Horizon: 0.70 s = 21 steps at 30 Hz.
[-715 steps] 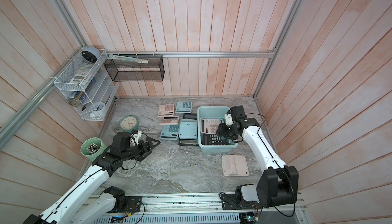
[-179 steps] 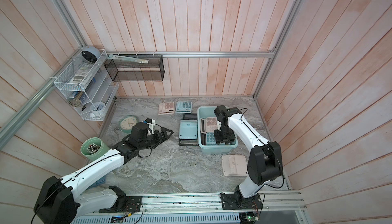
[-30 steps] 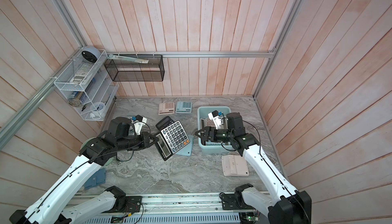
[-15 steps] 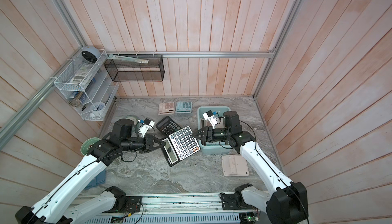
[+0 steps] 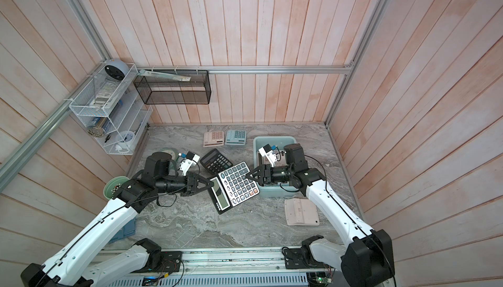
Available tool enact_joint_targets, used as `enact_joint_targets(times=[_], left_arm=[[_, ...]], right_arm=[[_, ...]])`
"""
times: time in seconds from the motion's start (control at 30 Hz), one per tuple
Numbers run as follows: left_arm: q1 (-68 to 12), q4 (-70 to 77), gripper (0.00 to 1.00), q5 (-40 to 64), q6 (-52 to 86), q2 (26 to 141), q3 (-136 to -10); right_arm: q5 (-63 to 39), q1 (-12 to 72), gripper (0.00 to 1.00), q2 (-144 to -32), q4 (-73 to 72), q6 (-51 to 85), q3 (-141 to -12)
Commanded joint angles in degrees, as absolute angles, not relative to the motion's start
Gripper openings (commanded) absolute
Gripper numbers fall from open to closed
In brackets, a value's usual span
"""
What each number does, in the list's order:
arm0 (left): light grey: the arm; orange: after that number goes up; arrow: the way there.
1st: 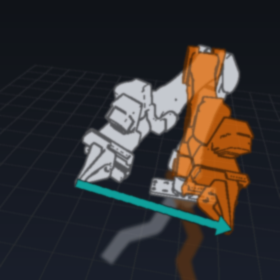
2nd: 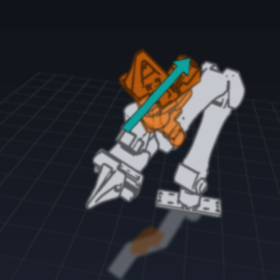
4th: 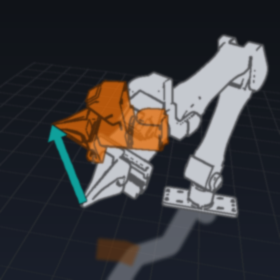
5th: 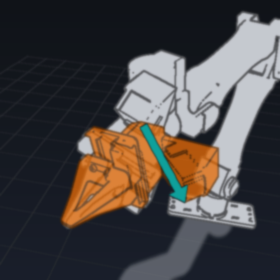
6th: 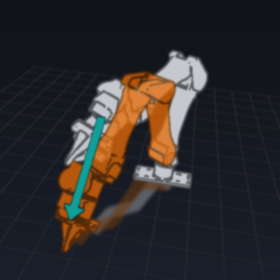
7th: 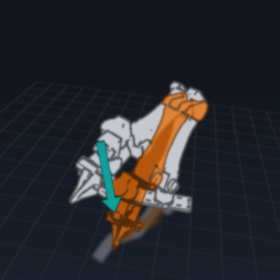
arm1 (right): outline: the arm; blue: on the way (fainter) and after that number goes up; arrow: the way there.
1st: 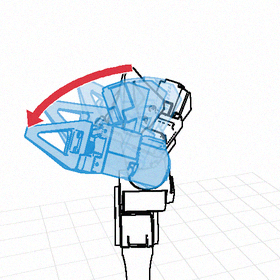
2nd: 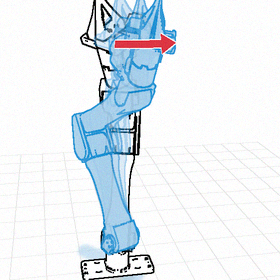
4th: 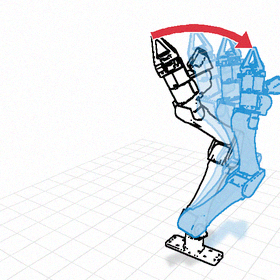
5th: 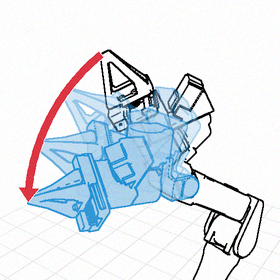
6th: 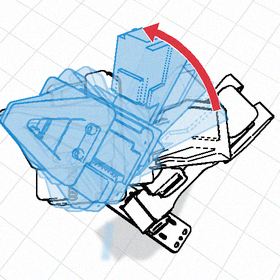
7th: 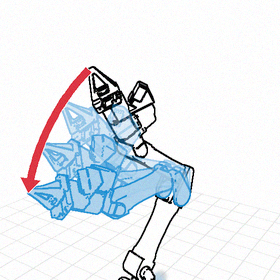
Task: Put the calculator in the storage box
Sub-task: Place the calculator in the storage box.
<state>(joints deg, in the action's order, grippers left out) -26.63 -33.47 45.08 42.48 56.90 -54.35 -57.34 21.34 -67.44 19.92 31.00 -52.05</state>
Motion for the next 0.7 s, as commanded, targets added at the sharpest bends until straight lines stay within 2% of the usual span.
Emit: enact_joint_targets(times=[0.0,0.3,0.4,0.57,0.6,0.67], left_arm=[[-26.6,-29.3,0.0,47.8,42.1,56.5,-54.1],[-26.5,-27.8,0.0,48.5,42.6,57.6,-53.7],[-26.5,-27.1,0.0,48.8,42.9,58.1,-53.5],[-26.2,-26.9,0.0,48.2,43.3,58.6,-53.7],[-26.0,-27.1,0.06,47.8,43.4,58.7,-53.7],[-25.6,-27.5,0.25,47.0,43.7,58.8,-53.6]], right_arm=[[-56.5,21.6,0.6,-67.1,22.0,29.2,-53.2],[-65.1,22.4,0.45,-65.9,8.2,39.0,-47.9],[-65.7,23.1,0.33,-65.7,7.2,39.8,-47.9],[-65.6,23.3,0.06,-65.4,6.4,40.6,-48.1],[-65.3,23.3,0.02,-65.3,6.4,40.6,-48.2],[-64.4,23.2,0.0,-65.0,6.7,40.5,-48.5]])
